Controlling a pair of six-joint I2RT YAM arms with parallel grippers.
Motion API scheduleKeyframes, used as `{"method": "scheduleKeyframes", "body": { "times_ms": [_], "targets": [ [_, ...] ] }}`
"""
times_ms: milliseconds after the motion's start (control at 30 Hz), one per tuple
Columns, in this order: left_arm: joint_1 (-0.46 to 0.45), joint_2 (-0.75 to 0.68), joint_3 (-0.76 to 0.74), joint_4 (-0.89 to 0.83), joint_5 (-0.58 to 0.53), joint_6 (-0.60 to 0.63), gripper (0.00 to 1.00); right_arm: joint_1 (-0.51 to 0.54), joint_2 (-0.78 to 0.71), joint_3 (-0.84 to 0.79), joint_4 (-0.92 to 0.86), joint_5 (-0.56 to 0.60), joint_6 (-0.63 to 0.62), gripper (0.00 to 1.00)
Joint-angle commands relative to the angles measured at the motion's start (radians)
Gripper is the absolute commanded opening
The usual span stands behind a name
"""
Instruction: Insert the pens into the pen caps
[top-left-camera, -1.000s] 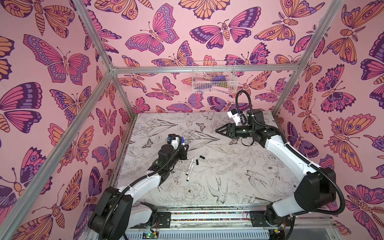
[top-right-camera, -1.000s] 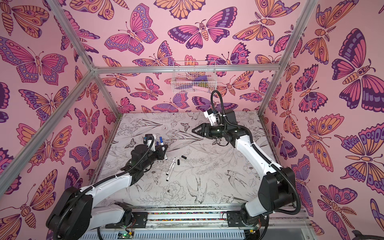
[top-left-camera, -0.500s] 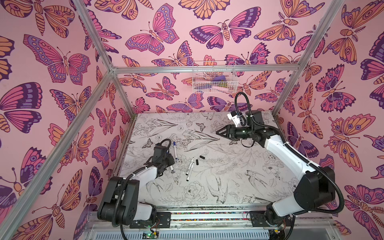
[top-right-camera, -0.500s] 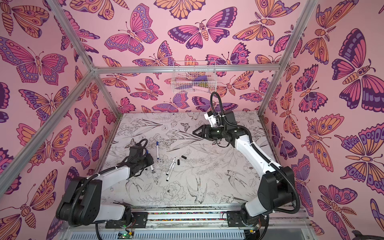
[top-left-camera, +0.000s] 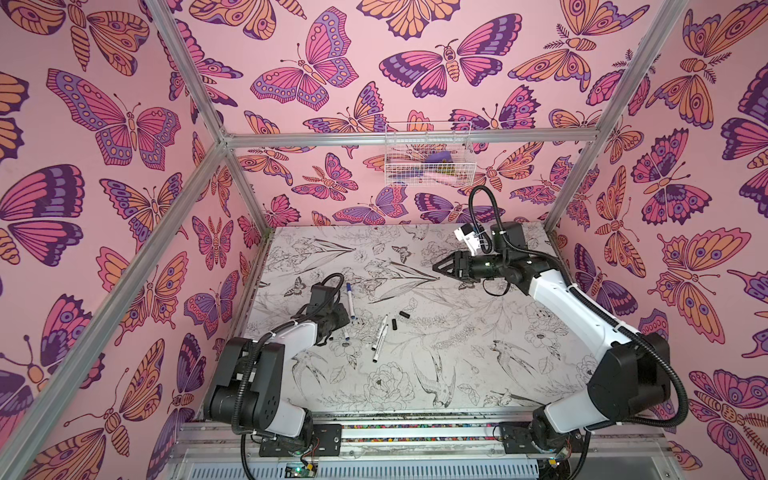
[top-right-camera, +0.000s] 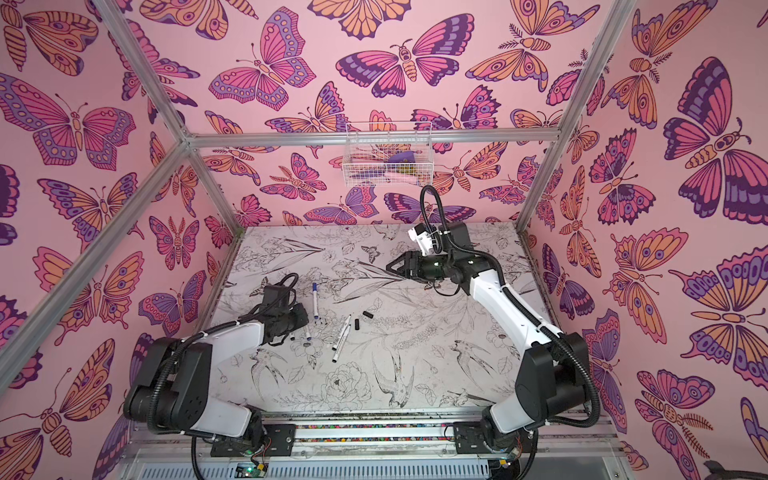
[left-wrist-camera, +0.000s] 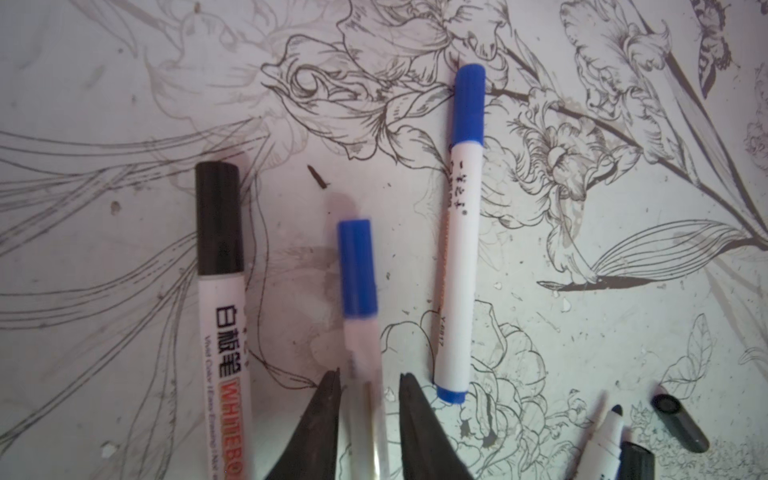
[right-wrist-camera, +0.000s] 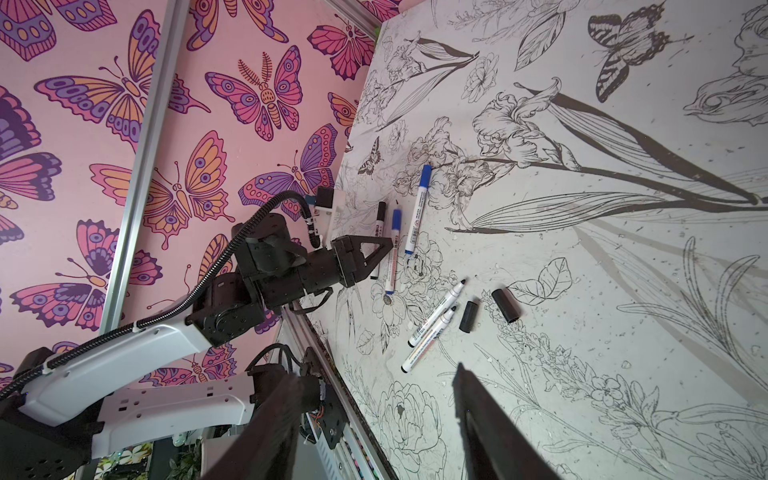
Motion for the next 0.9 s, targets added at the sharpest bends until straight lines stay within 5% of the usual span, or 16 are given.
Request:
{"method": "scheduleKeyframes", "body": {
  "times_ms": [0, 233, 433, 867],
  "targets": [
    [0.007, -0.009, 0.024, -0.034, -0.001, 0.009, 0.31, 0.003, 0.004, -0.006, 0.000, 0.001, -0.022, 0.60],
    [-0.017, -0.099, 0.067, -0.099, 0.044, 0.016, 0.39, 0.005, -0.001, -0.013, 0.011, 0.001, -0.020, 0.59],
    [-0.176, -0.158, 0.083, -0.180, 0.015, 0.059, 0.37, 0.005, 0.012, -0.017, 0.012, 0.002, -0.019, 0.58],
    [-0.359, -0.025, 0.143, -0.264, 0.093, 0.146, 0.36, 0.006, 0.023, -0.009, -0.007, 0.001, -0.026, 0.56]
  ]
}}
